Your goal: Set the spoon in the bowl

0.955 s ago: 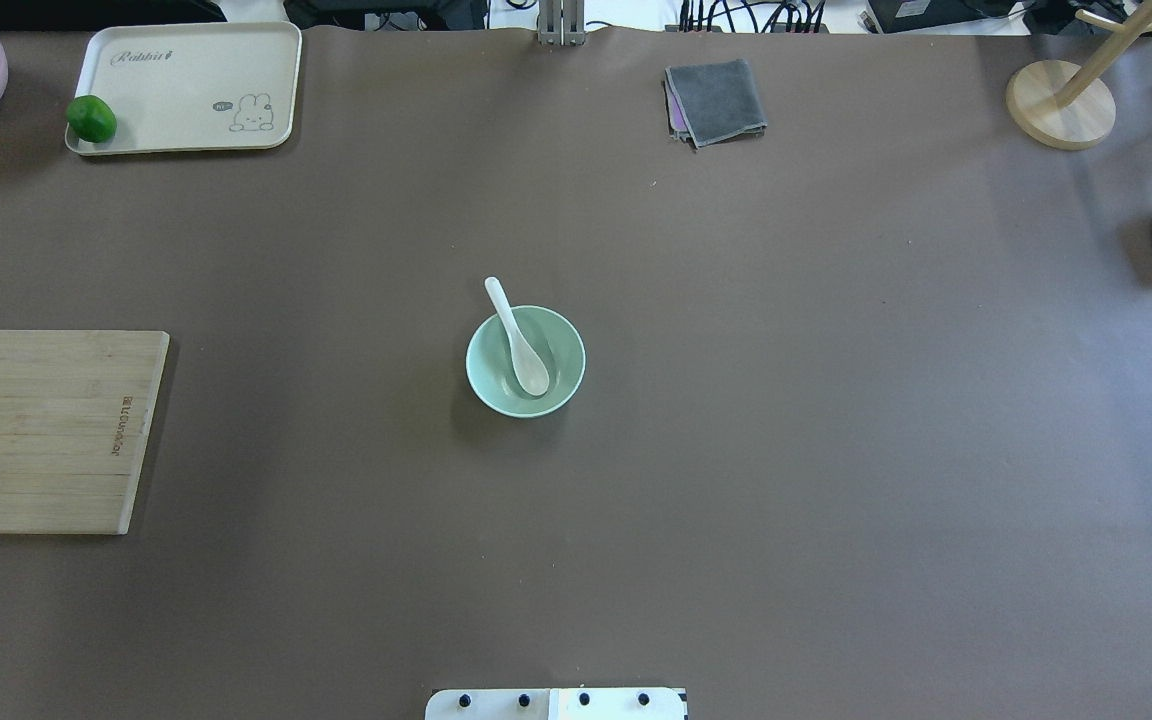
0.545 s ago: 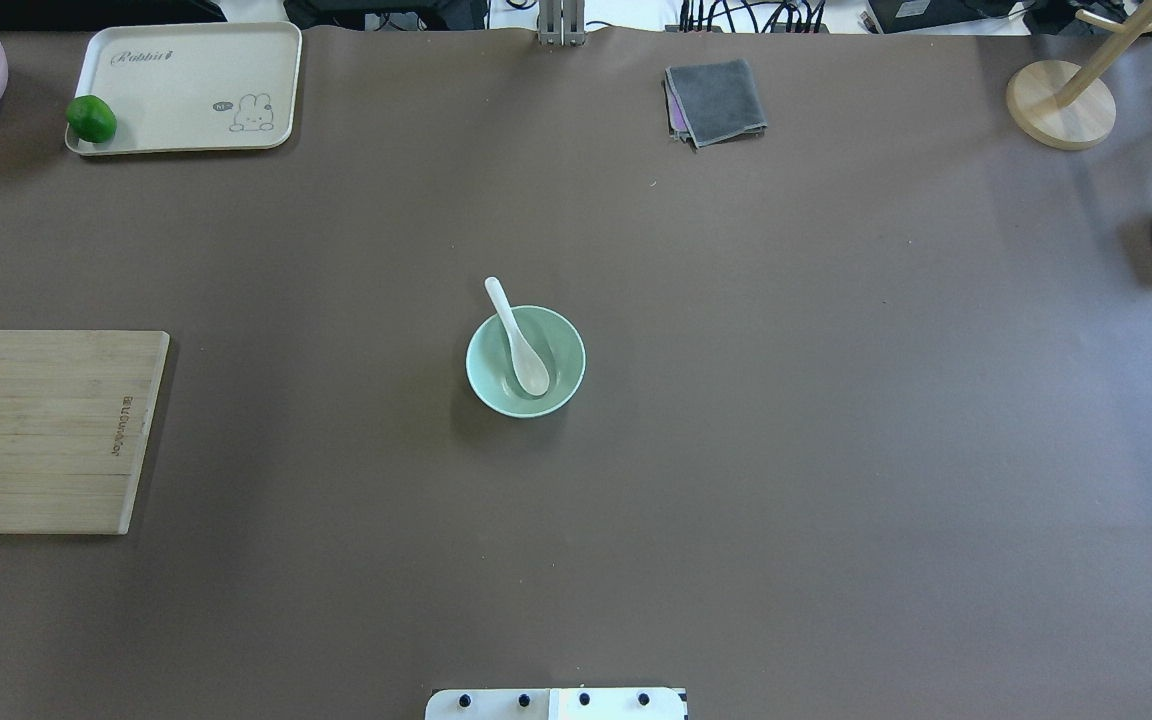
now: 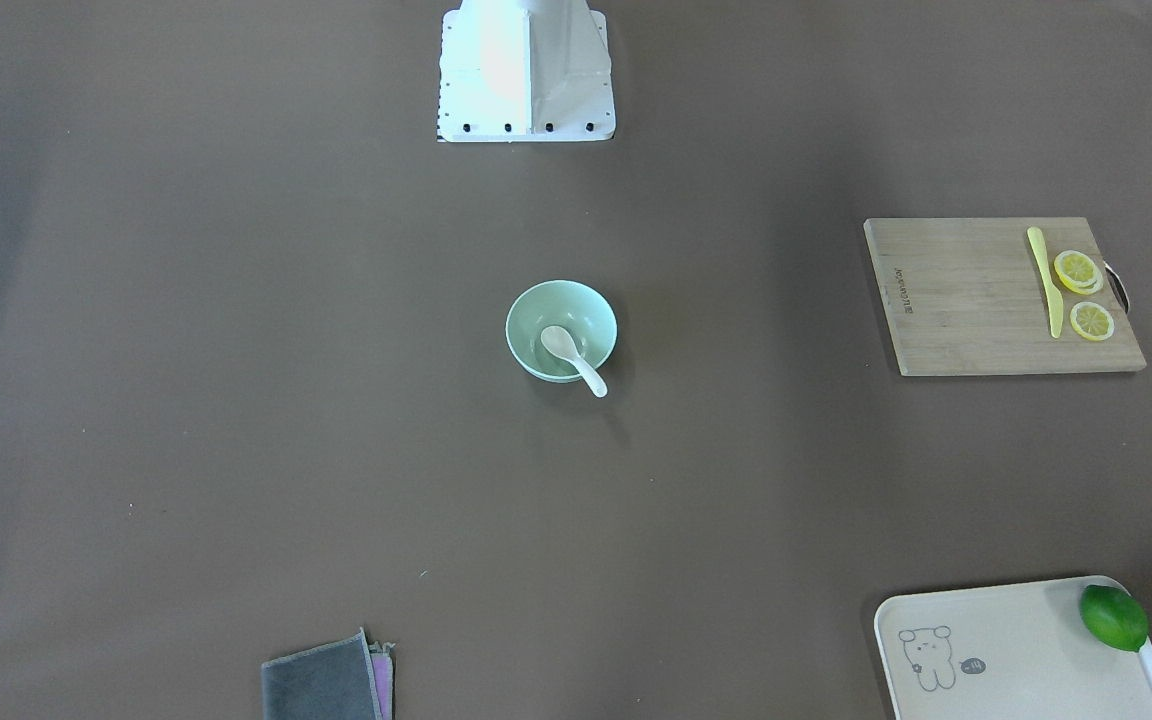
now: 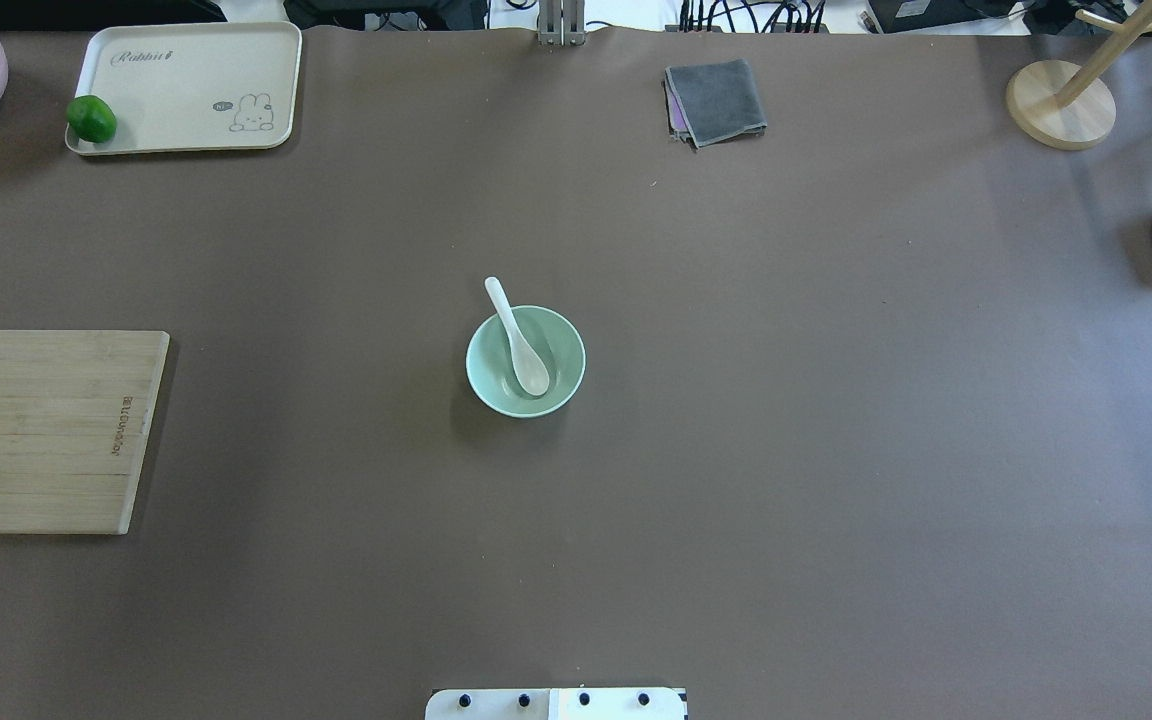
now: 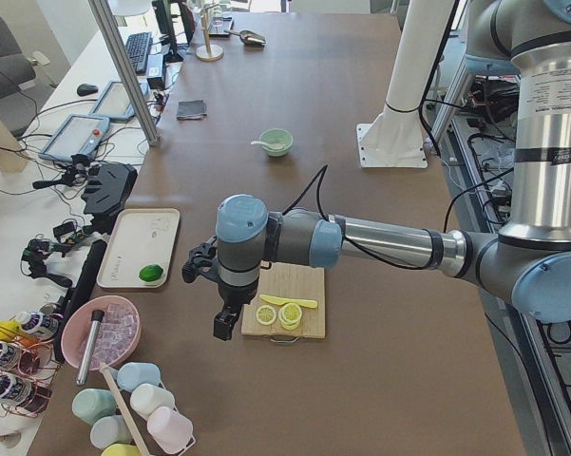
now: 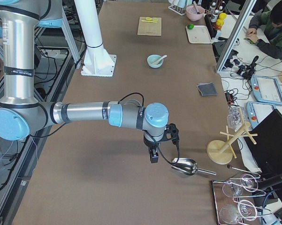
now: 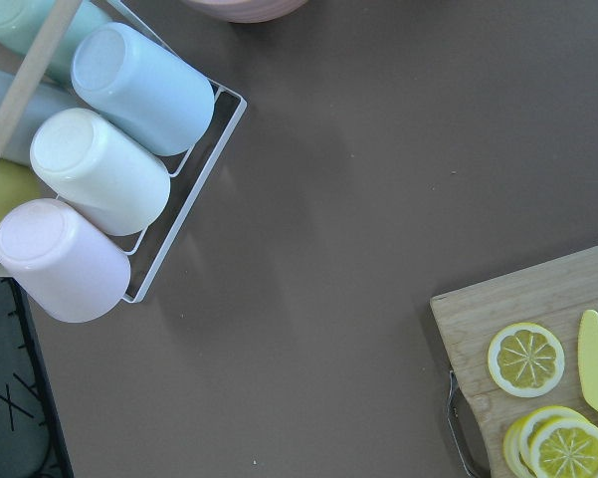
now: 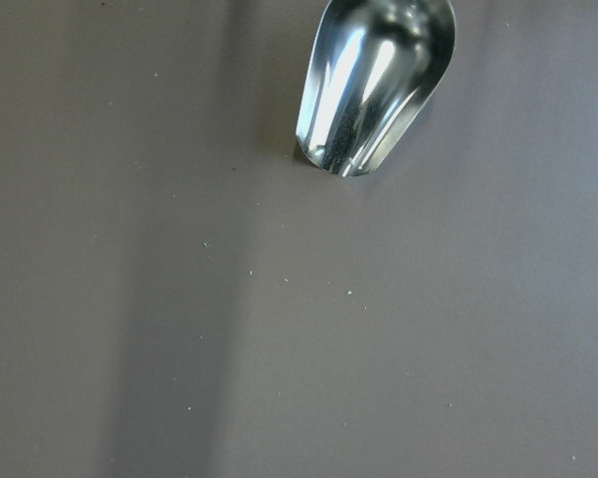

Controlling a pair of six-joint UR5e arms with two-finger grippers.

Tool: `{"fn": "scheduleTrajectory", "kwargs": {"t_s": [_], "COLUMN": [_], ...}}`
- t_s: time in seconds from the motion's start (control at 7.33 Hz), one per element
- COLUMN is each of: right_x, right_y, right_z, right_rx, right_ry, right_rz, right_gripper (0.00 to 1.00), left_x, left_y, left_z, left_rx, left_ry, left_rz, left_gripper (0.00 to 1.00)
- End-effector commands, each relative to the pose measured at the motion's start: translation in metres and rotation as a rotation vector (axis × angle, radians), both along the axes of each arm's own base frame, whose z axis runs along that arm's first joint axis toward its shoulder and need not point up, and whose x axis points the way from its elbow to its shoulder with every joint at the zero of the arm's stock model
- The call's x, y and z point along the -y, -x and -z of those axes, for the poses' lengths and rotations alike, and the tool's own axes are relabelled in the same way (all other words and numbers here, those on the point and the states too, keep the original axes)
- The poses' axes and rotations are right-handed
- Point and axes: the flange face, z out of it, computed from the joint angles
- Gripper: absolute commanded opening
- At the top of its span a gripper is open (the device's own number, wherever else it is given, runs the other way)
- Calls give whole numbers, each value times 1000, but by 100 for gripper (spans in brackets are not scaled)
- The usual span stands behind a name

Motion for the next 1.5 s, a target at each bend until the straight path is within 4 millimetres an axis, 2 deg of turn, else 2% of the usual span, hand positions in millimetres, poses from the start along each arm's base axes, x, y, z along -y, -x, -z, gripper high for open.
{"fn": "scheduleTrajectory", "kwargs": {"t_s": [0.0,0.41,1.36], "right_x": [-1,1,0], "right_y": [0,1,4], "right_z": [-1,0,-4], "right_rx": [2,-2,3], "right_ry": [2,1,10], "right_rz": [0,3,7], "right_gripper": [100,100,100], "left_x": [0,-13,-22], "left_y": [0,-1,-7], "left_z": [9,8,5], "left_rx": [0,-1,-60], "left_ry": [-19,-21,-9], "left_rz": [-3,-5,-14], "left_gripper": [98,98,98]}}
